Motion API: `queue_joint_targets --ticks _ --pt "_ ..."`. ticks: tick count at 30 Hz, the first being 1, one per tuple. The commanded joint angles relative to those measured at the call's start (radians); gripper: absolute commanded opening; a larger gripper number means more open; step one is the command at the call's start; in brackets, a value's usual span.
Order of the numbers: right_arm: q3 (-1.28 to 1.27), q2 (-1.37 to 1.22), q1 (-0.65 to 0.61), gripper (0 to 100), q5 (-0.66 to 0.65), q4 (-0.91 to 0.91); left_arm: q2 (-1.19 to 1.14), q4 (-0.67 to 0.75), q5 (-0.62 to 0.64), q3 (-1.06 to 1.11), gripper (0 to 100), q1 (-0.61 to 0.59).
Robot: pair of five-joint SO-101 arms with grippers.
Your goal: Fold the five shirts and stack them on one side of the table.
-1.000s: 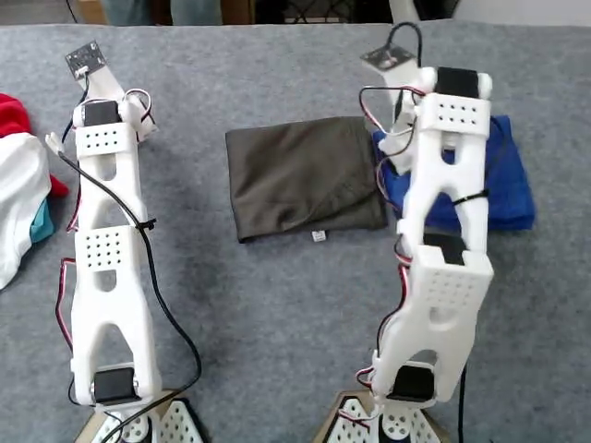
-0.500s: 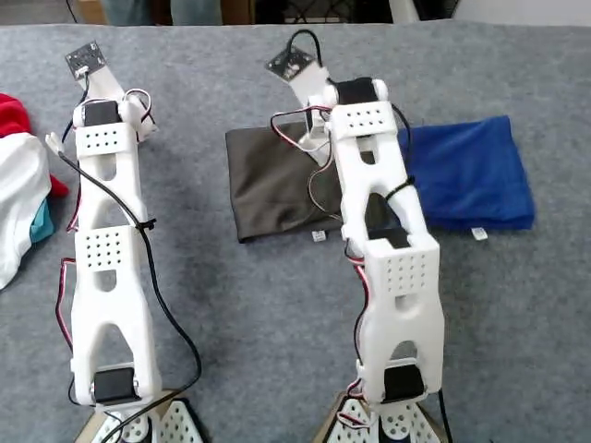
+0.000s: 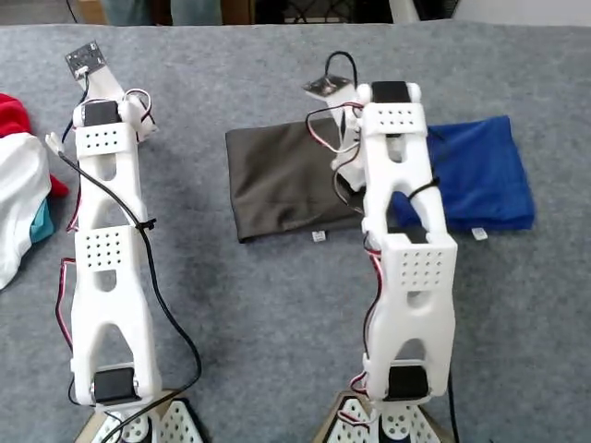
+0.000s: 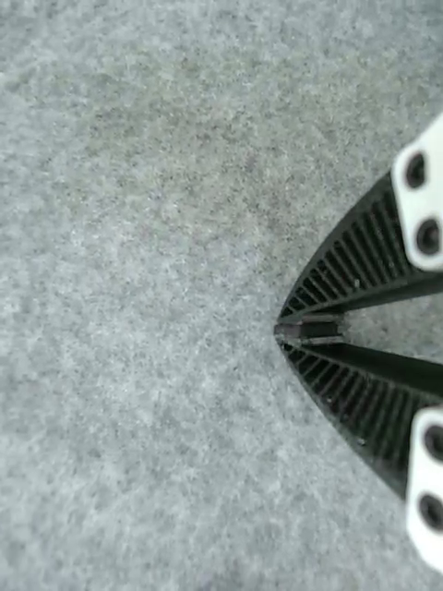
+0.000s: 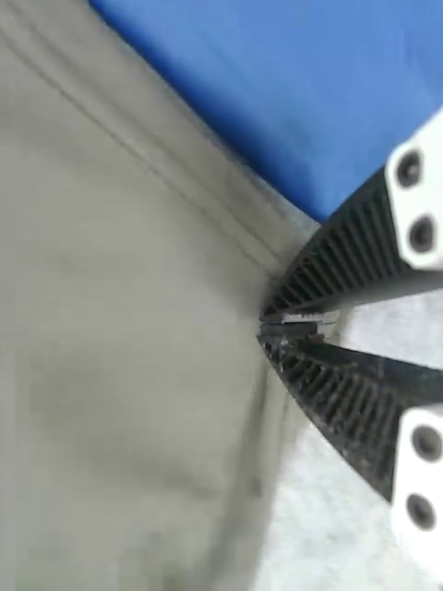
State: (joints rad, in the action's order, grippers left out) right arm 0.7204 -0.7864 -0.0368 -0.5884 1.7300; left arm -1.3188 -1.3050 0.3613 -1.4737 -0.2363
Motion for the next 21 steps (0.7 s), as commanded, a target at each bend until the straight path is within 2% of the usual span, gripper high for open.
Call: queue_joint_targets --ticks 1,8,11,15,18,21 --pt "-0.024 0.05 0.041 1.5 0.006 0.038 0.026 0.009 -0.006 -0.051 3 0.002" --pt "-0.358 0.285 0.137 1.5 0.0 0.035 0.026 0.011 -0.006 -0.051 3 0.004" --pt "-0.479 0.369 0.192 1.5 -0.052 0.009 0.026 0.011 -0.006 -0.051 3 0.004" --pt "-0.506 0.426 0.264 1.5 -0.074 -0.035 0.026 0.009 -0.006 -0.051 3 0.005" --pt "-0.506 0.466 0.269 1.5 -0.052 -0.034 0.029 -0.012 -0.009 -0.053 3 0.013" --pt "-0.507 0.53 0.247 1.5 -0.005 -0.034 0.043 -0.094 -0.072 -0.163 3 0.045"
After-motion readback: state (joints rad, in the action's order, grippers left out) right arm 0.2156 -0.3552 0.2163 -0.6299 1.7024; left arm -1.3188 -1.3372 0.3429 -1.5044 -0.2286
